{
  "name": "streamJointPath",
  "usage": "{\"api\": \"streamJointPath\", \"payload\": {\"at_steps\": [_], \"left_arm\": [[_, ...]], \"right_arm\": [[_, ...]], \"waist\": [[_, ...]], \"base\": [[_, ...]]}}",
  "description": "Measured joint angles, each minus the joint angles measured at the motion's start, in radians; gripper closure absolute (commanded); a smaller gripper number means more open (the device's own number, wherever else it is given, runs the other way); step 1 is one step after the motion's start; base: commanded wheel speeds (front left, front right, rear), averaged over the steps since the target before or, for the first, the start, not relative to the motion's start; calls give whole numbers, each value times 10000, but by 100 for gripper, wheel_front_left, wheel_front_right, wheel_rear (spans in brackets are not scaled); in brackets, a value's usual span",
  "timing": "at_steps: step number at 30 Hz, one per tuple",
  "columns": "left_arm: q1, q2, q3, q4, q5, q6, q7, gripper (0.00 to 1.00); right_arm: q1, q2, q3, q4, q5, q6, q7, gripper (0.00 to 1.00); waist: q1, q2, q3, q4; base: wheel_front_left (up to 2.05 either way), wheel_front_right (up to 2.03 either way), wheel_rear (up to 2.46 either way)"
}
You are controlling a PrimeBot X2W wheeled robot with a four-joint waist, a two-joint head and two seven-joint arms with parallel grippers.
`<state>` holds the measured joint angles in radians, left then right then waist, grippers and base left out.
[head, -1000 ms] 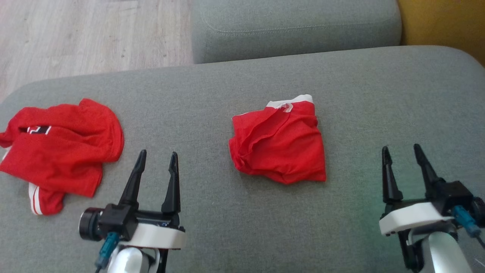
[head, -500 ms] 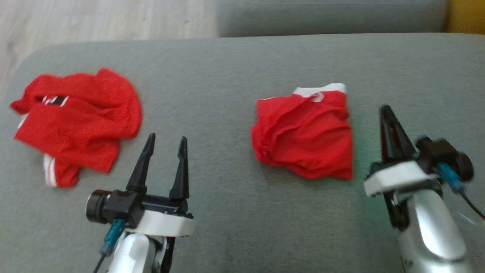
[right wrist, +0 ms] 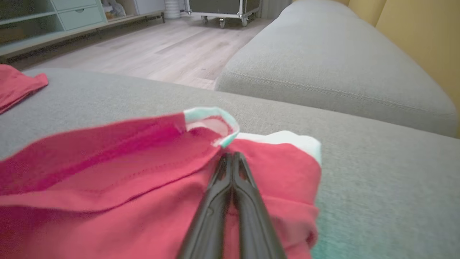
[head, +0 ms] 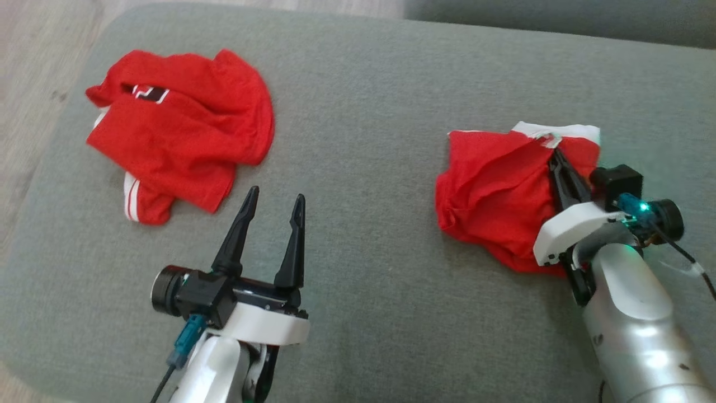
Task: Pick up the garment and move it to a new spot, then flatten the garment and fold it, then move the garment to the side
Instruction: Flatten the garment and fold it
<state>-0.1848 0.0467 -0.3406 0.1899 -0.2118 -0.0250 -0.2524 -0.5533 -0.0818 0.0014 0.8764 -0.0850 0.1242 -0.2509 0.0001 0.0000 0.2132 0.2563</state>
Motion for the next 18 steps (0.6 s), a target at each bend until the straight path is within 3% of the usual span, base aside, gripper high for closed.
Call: {"api": "streamJointPath", "payload": {"at_steps": [4,18], "left_arm": [[-57,0,-155,4,2,-25,0,0],[-231,-2,-255,29,-174,-15,0,0]], "right_arm": [[-217,-6,130,614,-167,0,0,100],[-858,104,1574,412,370,0,0,100]], "waist": [[1,0,154,196],[-1,0,-9,573]], "base": [[0,0,0],[0,0,0]]}}
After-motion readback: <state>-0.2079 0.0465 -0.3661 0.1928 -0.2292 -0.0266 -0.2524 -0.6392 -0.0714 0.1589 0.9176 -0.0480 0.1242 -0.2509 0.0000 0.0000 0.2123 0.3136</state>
